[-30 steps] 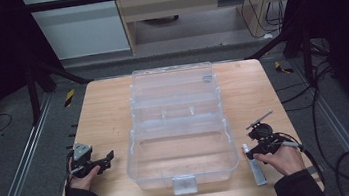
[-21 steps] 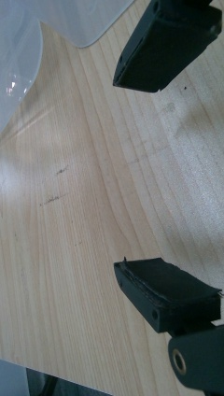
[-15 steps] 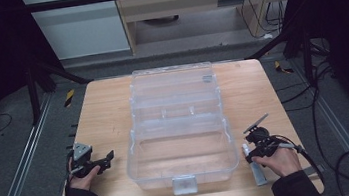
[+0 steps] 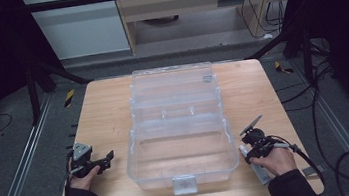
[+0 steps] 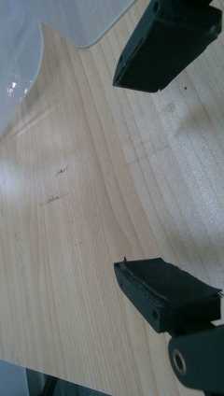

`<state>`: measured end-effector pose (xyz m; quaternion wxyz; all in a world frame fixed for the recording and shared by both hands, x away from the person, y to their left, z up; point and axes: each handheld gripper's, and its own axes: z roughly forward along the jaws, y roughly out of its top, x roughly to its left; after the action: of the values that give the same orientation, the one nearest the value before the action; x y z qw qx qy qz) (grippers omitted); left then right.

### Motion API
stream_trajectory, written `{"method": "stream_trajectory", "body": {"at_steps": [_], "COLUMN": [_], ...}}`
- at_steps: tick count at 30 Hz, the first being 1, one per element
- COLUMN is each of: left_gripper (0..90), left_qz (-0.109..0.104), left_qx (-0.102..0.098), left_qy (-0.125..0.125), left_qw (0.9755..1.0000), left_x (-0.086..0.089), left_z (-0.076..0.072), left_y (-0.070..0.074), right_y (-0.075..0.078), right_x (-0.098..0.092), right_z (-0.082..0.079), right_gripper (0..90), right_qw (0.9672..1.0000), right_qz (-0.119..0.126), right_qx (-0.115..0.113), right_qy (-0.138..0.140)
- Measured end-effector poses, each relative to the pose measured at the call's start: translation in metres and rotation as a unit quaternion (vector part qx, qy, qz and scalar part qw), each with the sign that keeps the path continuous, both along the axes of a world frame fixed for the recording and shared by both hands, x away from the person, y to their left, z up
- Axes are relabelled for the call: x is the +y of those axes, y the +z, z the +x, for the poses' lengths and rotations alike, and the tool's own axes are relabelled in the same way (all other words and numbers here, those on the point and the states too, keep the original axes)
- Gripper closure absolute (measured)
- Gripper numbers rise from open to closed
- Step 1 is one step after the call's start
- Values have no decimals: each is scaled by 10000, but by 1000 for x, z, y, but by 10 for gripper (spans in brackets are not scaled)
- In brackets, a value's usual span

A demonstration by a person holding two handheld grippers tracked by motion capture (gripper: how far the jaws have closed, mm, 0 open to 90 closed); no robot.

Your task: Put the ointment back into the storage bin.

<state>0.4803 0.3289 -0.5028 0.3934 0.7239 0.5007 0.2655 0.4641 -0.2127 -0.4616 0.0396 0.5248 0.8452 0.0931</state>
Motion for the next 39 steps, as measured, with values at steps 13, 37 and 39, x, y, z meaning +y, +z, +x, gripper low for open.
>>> {"method": "stream_trajectory", "body": {"at_steps": [13, 37, 39], "left_gripper": [94, 94, 94], "left_qz": [3, -6, 19], "left_qx": [1, 18, 22], "left_qy": [-8, 1, -10], "left_qw": [10000, 10000, 10000], "left_x": [0, 0, 0], "left_z": [0, 0, 0], "left_y": [0, 0, 0], "right_y": [-3, 41, 47], "right_x": [2, -15, -16], "right_z": [3, 1, 1], "right_gripper": [692, 696, 696], "right_qw": [9997, 9986, 9983], "right_qz": [-98, 193, 242], "right_qx": [117, -397, -439], "right_qy": [171, 295, 291]}}
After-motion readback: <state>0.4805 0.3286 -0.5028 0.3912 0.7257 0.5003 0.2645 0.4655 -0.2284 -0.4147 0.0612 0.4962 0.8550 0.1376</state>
